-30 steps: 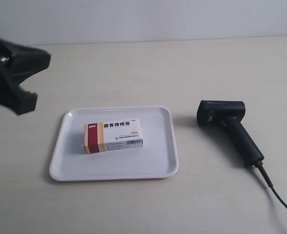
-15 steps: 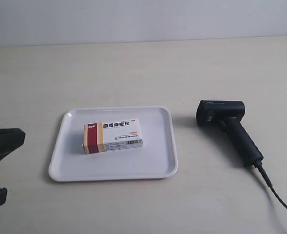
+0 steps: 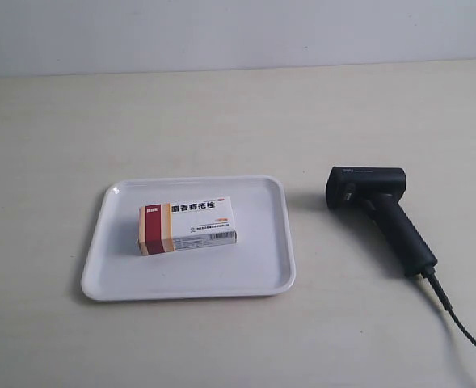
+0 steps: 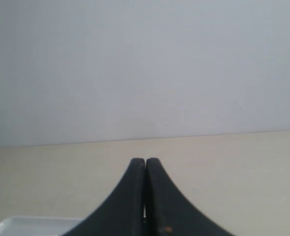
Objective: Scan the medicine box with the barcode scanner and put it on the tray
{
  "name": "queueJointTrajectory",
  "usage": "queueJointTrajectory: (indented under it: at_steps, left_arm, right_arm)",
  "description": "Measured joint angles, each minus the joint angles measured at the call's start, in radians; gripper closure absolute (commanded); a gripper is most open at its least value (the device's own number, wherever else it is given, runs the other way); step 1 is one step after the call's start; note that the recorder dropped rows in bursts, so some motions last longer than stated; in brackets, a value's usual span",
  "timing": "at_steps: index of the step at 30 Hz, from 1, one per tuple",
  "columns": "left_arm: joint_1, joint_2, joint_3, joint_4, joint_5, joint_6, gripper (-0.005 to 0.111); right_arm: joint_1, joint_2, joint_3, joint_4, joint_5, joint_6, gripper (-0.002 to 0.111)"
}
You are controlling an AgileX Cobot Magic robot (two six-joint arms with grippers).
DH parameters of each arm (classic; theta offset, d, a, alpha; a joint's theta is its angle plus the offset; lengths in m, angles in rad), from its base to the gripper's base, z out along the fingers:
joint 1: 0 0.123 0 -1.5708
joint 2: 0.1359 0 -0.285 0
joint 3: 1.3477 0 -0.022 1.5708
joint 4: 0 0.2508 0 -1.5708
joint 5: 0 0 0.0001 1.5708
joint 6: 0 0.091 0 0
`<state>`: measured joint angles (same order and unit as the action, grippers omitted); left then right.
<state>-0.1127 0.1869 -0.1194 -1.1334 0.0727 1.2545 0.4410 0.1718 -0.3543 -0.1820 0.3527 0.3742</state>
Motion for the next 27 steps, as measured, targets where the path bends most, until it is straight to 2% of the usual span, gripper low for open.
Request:
queueJointTrajectory:
  at_steps: [3,4,5,9,11,16,20,27]
  left_arm:
    - [0.025,-0.036,0.015,0.082,-0.002,-0.074,0.103]
    - [0.027,-0.047,0.033,0.191,-0.019,-0.159,0.103]
    - [0.027,-0.053,0.049,0.285,-0.036,-0.285,0.103]
    - [0.032,-0.069,0.113,0.832,-0.163,-0.91,0.103]
    - [0.031,-0.071,0.115,1.051,-0.162,-1.117,0.103]
    - [0.049,-0.084,0.117,1.154,-0.032,-1.196,0.103]
    - [0.141,-0.18,0.117,1.161,0.118,-1.219,0.103]
    - [0.143,-0.18,0.117,1.165,0.183,-1.228,0.103]
  right_arm:
    - [0.0,0.0,0.0,0.0,0.0,0.0,0.108]
    - [0.0,0.0,0.0,0.0,0.0,0.0,0.108]
    - [0.0,0.0,0.0,0.0,0.0,0.0,0.108]
    - [0.0,0.0,0.0,0.0,0.0,0.0,0.108]
    - [0.0,0.0,0.0,0.0,0.0,0.0,0.108]
    - [0.0,0.0,0.0,0.0,0.0,0.0,0.108]
    - [0.0,0.0,0.0,0.0,0.0,0.0,0.108]
    - [0.0,0.0,0.0,0.0,0.0,-0.001,0.108]
